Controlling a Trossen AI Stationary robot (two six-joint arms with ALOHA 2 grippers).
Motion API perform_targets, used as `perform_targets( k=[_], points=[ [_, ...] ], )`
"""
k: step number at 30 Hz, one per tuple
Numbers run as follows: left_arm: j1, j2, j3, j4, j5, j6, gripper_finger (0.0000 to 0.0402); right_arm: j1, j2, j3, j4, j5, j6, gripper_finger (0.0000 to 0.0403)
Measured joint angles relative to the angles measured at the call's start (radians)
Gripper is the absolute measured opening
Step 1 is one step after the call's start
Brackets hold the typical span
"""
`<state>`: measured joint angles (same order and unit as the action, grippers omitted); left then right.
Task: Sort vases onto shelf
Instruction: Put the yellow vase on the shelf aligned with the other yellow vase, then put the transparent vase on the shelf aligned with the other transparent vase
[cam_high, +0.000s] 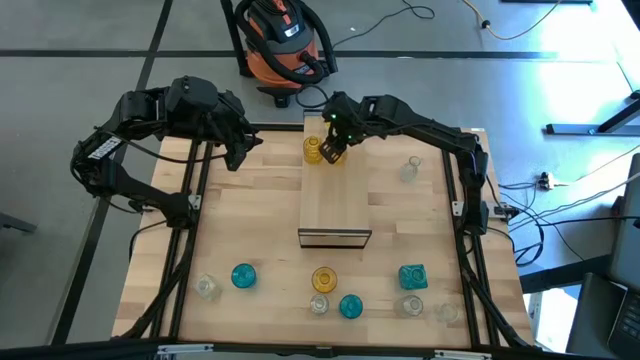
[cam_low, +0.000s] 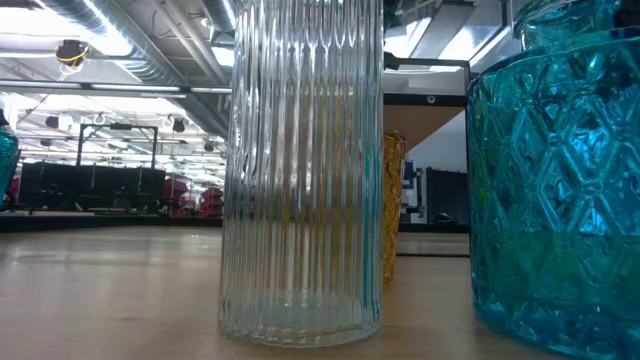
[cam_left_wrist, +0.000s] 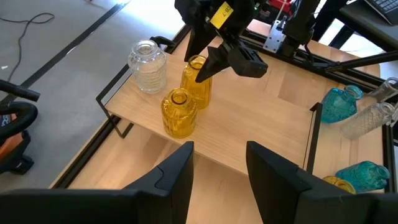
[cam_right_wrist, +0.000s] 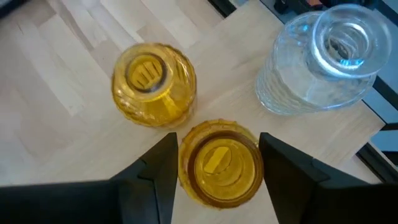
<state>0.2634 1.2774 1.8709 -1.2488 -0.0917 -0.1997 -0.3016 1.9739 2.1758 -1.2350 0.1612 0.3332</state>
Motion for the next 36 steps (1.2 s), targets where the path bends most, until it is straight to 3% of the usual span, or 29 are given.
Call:
perform_targets(
  k=[10,17,22,26,32,36],
  points=[
    [0.000,0.000,0.000,0.000,0.000,0.000,0.0139,0.000,-0.002,0.182,-0.080,0.029,0.001,0.0188],
    [0.000,0.000,0.000,-0.016,0.000,-0.001,0.0139,0.000,-0.088,0.095,-0.341,0.273,0.104,0.0189],
    [0.000,-0.001,-0.011,-0.034,-0.001,0.000,0.0139,-0.004,-0.239,-0.143,-0.242,0.296,0.156,0.0189],
    [0.000,-0.012,-0.067,-0.032,-0.001,-0.001,0.0139,-0.034,-0.376,-0.458,-0.208,0.310,0.265,0.0189],
    [0.000,-0.049,-0.205,0.032,0.001,-0.009,0.0139,-0.137,-0.657,-0.972,0.143,0.085,0.372,0.0189],
    [0.000,-0.063,-0.262,0.089,0.025,-0.027,0.0139,-0.186,-0.750,-1.149,0.185,0.068,0.450,0.0189]
  ],
)
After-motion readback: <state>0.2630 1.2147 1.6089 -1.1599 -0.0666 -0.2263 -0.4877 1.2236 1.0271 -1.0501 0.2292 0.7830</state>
